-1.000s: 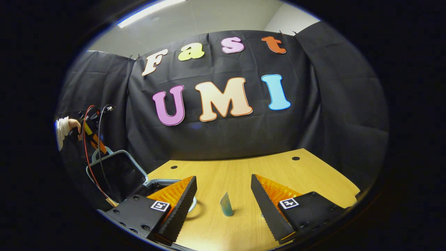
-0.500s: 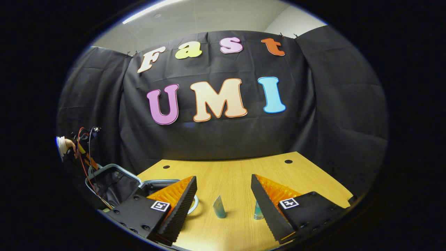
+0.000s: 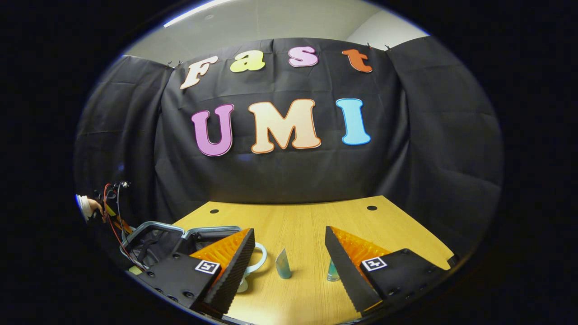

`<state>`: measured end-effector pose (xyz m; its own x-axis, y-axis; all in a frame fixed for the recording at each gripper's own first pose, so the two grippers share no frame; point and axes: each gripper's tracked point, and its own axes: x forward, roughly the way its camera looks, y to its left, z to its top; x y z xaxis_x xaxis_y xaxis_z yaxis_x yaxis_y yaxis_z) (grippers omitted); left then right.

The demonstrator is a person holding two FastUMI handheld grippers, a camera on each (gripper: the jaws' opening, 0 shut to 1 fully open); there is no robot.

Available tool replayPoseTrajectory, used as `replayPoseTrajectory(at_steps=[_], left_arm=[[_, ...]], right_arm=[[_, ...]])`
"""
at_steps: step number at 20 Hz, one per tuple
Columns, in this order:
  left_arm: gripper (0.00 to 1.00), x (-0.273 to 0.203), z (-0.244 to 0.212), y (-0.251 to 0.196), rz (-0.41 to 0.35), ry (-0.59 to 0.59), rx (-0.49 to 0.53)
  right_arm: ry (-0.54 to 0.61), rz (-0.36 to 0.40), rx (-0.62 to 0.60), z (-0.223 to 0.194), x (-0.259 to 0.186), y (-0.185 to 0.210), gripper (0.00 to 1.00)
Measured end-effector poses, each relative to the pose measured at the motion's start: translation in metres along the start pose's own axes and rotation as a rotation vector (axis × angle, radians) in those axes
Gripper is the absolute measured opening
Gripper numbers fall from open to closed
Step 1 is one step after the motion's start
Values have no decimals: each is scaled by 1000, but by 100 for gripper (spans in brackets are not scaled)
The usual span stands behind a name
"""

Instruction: First open the suitcase, pack the skin care products into it, and then close the suitcase.

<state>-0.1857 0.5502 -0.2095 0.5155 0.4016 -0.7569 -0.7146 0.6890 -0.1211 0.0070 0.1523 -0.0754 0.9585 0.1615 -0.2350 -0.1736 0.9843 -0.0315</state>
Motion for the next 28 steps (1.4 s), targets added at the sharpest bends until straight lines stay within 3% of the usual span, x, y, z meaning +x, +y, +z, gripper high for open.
replayPoseTrajectory(at_steps=[4,8,11,13,14,16,19,21,24,28], left_arm=[[1,18,-12,6,-17,32,-4],[12,9,-8,9,2,14,18],[61,-13,1,2,16,-48,55],[87,-31,13,-7,42,-125,84],[100,-44,19,-15,46,-159,93],[96,-71,28,-41,27,-236,116],[96,-120,34,-100,-68,-343,172],[96,-149,27,-153,-136,-401,196],[96,-190,5,-228,-240,-442,248],[96,-209,-43,-329,-388,-433,322]], right_arm=[[8,-12,6,-6,-4,-1,97],[8,-24,15,-11,-7,-7,97],[24,-25,37,-18,-5,-14,98],[27,-25,42,-21,-5,-19,94],[30,-25,40,-22,-4,-23,98],[56,-16,41,-30,1,-32,98],[92,3,33,-41,7,-47,94],[105,15,21,-43,10,-57,98],[125,41,19,-45,14,-74,98],[175,80,16,-58,22,-95,98]])
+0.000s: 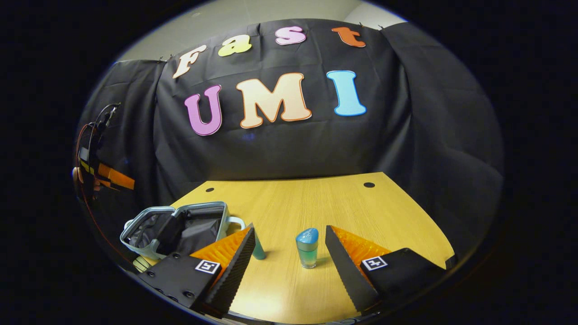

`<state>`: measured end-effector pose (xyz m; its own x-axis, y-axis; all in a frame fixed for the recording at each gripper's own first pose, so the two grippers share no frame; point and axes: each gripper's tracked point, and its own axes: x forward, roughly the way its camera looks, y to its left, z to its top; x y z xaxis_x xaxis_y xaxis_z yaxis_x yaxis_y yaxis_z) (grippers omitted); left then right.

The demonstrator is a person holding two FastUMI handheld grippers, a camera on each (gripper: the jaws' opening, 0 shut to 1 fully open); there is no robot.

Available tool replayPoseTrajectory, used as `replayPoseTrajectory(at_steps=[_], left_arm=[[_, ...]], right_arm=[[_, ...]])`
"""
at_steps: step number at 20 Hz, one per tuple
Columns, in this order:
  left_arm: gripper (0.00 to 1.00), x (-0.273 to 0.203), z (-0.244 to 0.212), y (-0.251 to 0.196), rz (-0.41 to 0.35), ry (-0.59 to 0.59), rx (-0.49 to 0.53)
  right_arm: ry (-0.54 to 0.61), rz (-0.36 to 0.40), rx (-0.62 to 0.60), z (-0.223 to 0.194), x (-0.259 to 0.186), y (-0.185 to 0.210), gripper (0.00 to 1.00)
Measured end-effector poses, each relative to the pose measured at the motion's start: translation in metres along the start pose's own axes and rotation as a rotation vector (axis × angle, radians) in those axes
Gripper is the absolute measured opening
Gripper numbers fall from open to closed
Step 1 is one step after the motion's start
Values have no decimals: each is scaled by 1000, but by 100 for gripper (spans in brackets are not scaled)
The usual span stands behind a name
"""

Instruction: First open the suitcase, pack the skin care products into it, and then close the suitcase.

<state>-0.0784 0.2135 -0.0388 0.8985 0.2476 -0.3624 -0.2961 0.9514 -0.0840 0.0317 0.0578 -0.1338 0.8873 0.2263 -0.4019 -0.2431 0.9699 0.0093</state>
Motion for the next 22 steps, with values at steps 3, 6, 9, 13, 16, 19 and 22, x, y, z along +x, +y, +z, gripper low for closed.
replayPoseTrajectory(at_steps=[3,6,9,13,16,19,22], left_arm=[[95,11,-14,-78,-116,-1,-1],[96,38,-31,-130,-166,11,1],[96,61,-43,-169,-171,16,-14],[96,101,-54,-207,-181,-3,-27],[96,133,-71,-216,-153,-5,-46],[96,160,-88,-224,-124,1,-32],[95,181,-103,-224,-94,9,-42]], right_arm=[[41,39,-20,-9,11,-12,98],[77,83,-33,-21,20,-19,98],[114,126,-69,-38,29,-21,98],[155,184,-82,-59,43,-20,98],[180,217,-90,-74,52,-20,98],[193,236,-96,-84,61,-25,98],[200,244,-85,-90,70,-32,98]])
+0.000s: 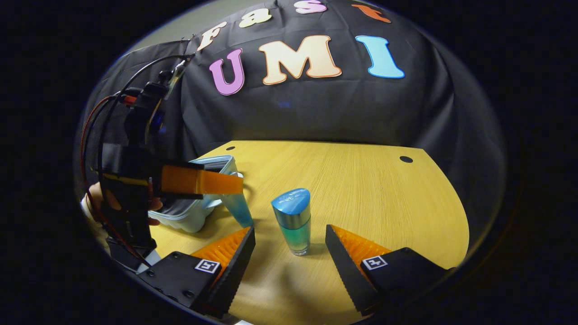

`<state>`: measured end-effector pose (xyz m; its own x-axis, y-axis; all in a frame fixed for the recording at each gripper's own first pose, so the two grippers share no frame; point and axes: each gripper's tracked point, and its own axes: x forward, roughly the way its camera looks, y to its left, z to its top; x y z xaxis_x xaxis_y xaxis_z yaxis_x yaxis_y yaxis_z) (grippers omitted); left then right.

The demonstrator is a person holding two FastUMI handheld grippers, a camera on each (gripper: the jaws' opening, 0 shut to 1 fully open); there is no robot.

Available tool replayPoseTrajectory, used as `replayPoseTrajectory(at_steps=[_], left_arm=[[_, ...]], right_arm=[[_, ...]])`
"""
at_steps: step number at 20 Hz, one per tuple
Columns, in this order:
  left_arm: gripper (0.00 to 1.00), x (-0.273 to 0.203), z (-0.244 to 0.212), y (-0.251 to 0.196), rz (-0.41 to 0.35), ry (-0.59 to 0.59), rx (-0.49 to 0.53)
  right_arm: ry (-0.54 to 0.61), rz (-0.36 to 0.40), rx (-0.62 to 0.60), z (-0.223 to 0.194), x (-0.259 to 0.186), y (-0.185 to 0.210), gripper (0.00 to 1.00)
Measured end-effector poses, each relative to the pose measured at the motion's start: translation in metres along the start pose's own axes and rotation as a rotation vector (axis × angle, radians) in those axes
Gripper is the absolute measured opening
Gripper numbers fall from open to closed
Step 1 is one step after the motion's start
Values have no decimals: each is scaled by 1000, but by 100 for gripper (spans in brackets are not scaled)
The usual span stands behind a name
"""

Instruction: First open the suitcase, pack the skin care products into it, and then close the suitcase.

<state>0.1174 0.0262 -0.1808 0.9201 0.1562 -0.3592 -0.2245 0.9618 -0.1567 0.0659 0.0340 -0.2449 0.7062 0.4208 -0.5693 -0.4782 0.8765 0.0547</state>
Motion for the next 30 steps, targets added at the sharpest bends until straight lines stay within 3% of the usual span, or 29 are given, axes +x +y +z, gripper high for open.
replayPoseTrajectory(at_steps=[3,5,6,9,10,11,13,17,22,23,25,30], left_arm=[[78,18,-13,-1,19,11,-34],[80,27,-21,-4,16,21,-48],[75,30,-25,-3,23,31,-53],[72,42,-36,4,59,46,-64],[64,46,-38,8,75,50,-73],[63,48,-41,10,87,57,-84],[42,50,-43,13,95,60,-108],[29,51,-42,11,74,74,-140],[27,30,-17,-3,27,71,-129],[27,22,-6,-6,11,65,-119],[26,4,18,-5,-6,46,-102],[26,-44,74,56,66,-28,-133]], right_arm=[[19,8,10,-8,8,-7,98],[32,13,9,-13,13,-11,98],[39,19,10,-16,16,-12,98],[63,39,6,-24,26,-11,98],[69,45,2,-25,28,-11,98],[76,50,-2,-27,30,-11,98],[86,61,-3,-30,35,-12,98],[96,71,6,-31,43,-10,94],[97,68,47,-30,54,-9,98],[98,68,54,-28,57,-9,94],[96,60,57,-28,59,-7,98],[103,45,40,-34,68,0,96]])
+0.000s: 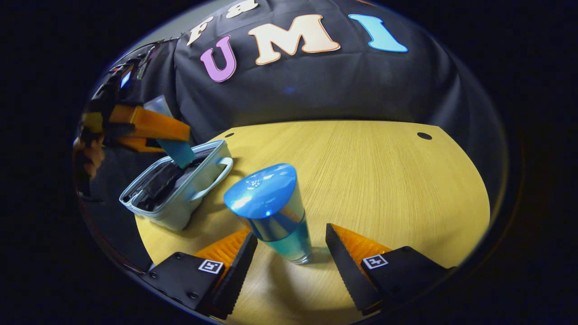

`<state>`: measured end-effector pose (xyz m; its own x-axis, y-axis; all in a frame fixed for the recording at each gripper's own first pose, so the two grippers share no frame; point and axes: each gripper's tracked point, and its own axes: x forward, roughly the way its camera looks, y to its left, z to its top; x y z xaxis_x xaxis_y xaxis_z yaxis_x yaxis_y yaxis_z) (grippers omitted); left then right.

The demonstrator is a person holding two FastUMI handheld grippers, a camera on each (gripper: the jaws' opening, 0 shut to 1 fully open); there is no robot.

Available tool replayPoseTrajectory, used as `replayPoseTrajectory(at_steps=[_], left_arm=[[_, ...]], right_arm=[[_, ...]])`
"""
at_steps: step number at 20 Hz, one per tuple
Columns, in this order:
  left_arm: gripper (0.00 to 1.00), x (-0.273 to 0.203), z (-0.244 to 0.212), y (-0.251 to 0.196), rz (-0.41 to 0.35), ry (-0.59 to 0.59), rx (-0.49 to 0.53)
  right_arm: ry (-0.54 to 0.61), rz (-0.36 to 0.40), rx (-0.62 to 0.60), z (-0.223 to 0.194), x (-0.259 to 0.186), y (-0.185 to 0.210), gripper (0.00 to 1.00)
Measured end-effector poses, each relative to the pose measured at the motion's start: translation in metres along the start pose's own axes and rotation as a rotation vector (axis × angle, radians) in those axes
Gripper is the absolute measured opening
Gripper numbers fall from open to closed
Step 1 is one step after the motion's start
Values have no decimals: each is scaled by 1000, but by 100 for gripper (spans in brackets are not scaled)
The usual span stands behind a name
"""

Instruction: First open the suitcase, pack the skin care products into it, and then close the suitcase.

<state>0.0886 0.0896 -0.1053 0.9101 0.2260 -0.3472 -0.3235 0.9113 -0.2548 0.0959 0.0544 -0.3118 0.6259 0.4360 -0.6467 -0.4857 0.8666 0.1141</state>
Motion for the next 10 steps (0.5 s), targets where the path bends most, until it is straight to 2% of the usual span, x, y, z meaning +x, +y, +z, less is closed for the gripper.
replayPoseTrajectory(at_steps=[4,5,6,8,10], left_arm=[[26,-26,8,84,171,27,2],[26,-33,3,102,202,46,-9],[26,-39,-4,117,228,66,-27],[26,-47,-21,143,273,117,-53],[26,-53,-42,159,298,183,-67]], right_arm=[[9,-12,8,-2,6,3,81],[9,-18,6,-1,6,2,69],[12,-23,4,-3,7,1,75],[18,-36,1,-5,7,-1,70],[14,-50,-6,-4,7,-3,62]])
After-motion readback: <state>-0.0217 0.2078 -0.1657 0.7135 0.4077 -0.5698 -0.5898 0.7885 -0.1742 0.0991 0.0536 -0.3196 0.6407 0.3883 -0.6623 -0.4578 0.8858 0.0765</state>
